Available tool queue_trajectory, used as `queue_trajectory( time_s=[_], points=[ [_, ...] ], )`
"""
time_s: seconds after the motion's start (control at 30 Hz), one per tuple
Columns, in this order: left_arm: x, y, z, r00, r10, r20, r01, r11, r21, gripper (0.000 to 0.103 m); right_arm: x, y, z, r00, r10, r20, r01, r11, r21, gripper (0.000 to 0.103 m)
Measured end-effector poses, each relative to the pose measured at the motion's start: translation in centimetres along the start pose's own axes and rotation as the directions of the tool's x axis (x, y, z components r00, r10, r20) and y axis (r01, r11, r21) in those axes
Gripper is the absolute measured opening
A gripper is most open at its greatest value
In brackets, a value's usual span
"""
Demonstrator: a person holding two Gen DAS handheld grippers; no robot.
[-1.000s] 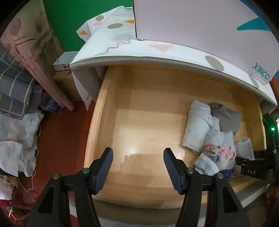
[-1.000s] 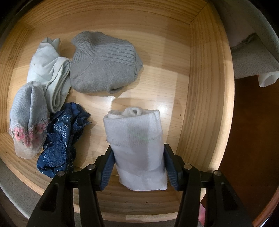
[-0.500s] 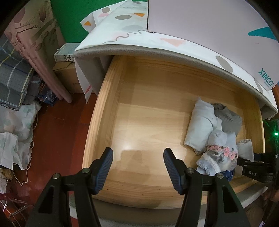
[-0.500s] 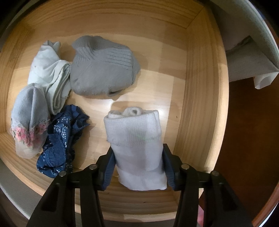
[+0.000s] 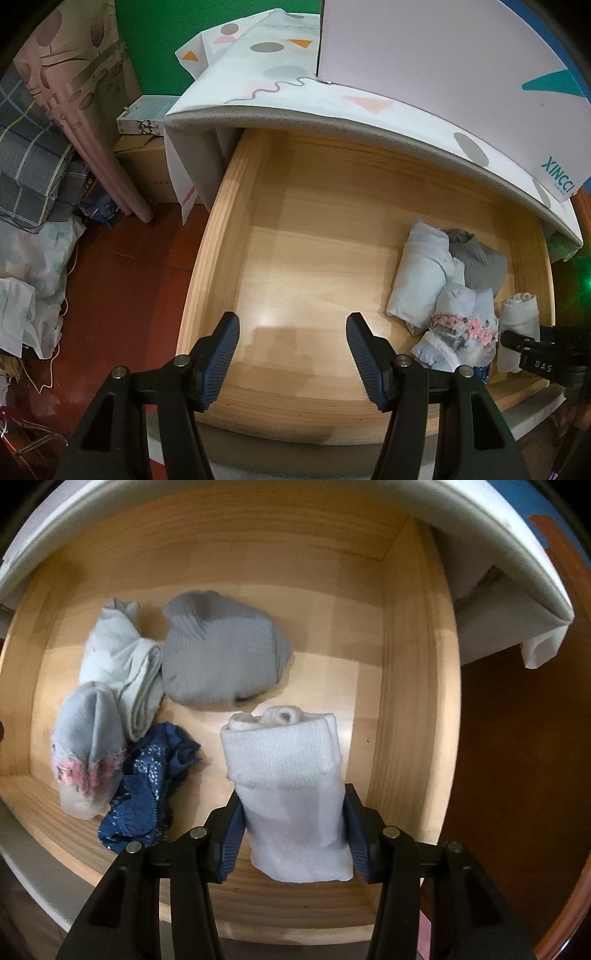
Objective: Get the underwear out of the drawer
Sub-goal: 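Lift the white sock with the right tool and carry it over the box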
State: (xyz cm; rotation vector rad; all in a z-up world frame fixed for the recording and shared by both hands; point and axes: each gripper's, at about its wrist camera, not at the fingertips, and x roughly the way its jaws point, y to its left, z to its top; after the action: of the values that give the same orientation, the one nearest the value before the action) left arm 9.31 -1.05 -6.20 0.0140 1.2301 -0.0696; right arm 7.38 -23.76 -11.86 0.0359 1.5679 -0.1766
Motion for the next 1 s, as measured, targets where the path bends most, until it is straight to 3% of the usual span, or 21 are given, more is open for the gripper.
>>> queue_trajectory(
  time_s=[0.7,1.0],
  points=[
    [0.0,0.3,0.2,1.000,-0.012,0.003,0.012,1.000,-0.022,0.062,-11.8,-0.1,-1.4,0.982,0.083,0.169,-0.076,0.996,-0.047,0.046],
    [0.1,0.3,0.0,1.000,-0.006,0.003,0.006,1.000,-0.020,0.062,-19.6,-1.2,-0.8,0.949,0.135,0.285,-0.120,0.990,-0.070,0.046]
  ],
)
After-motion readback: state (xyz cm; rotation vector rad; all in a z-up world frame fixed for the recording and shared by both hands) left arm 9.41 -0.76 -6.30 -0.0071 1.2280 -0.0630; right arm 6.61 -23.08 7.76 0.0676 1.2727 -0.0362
